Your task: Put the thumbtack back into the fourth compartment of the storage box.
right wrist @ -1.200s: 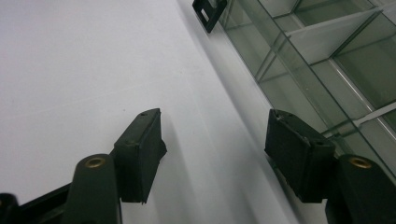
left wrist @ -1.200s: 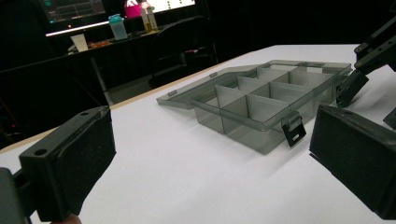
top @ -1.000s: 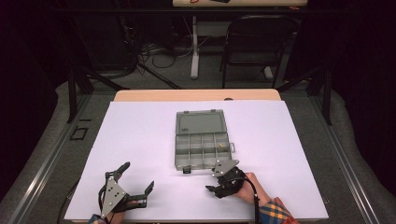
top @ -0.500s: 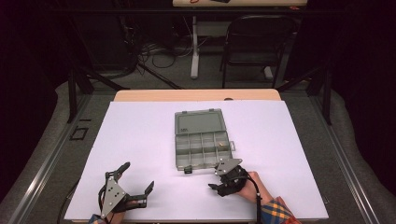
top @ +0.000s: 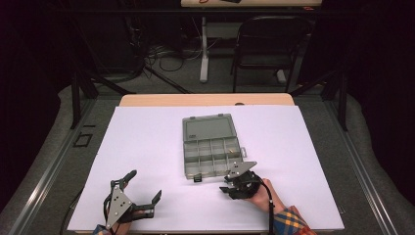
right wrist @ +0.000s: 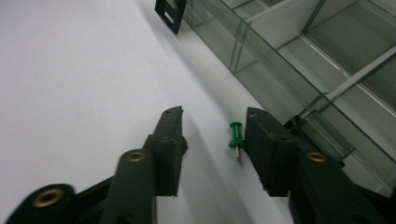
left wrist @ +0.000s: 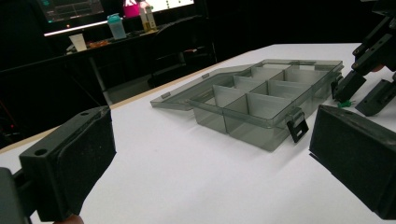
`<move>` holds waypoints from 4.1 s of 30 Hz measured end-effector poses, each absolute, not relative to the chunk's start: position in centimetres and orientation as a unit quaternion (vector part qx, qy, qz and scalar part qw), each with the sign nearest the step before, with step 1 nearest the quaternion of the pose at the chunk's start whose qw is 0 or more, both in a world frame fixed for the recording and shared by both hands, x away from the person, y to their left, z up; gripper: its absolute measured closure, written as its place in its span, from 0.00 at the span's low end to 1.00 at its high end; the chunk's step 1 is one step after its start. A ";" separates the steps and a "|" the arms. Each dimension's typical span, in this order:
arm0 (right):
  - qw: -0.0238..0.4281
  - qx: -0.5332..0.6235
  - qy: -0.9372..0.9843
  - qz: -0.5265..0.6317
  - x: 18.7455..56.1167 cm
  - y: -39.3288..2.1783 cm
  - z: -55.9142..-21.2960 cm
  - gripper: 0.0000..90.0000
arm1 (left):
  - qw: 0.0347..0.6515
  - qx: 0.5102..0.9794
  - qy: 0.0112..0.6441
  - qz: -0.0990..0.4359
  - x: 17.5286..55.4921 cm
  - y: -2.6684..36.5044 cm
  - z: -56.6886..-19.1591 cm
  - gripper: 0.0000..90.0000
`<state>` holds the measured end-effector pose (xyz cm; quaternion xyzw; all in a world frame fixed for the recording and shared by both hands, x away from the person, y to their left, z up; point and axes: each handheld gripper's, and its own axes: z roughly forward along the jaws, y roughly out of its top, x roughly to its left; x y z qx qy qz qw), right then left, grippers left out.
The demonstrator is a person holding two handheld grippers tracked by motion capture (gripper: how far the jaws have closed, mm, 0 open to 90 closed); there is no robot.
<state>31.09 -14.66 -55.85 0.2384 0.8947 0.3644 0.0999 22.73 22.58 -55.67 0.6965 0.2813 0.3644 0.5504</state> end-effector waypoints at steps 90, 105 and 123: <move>0.246 0.321 0.835 0.373 37.5 -15.6 -49.4 0.93 | 0.549 0.697 0.282 0.365 22.8 22.5 -55.7 0.00; 0.227 0.335 0.838 0.365 39.4 -15.5 -51.1 0.93 | 0.548 0.696 0.284 0.367 22.6 22.6 -55.7 0.01; 0.214 0.339 0.836 0.374 39.2 -15.7 -51.0 0.62 | 0.548 0.695 0.285 0.368 22.5 22.7 -55.7 0.01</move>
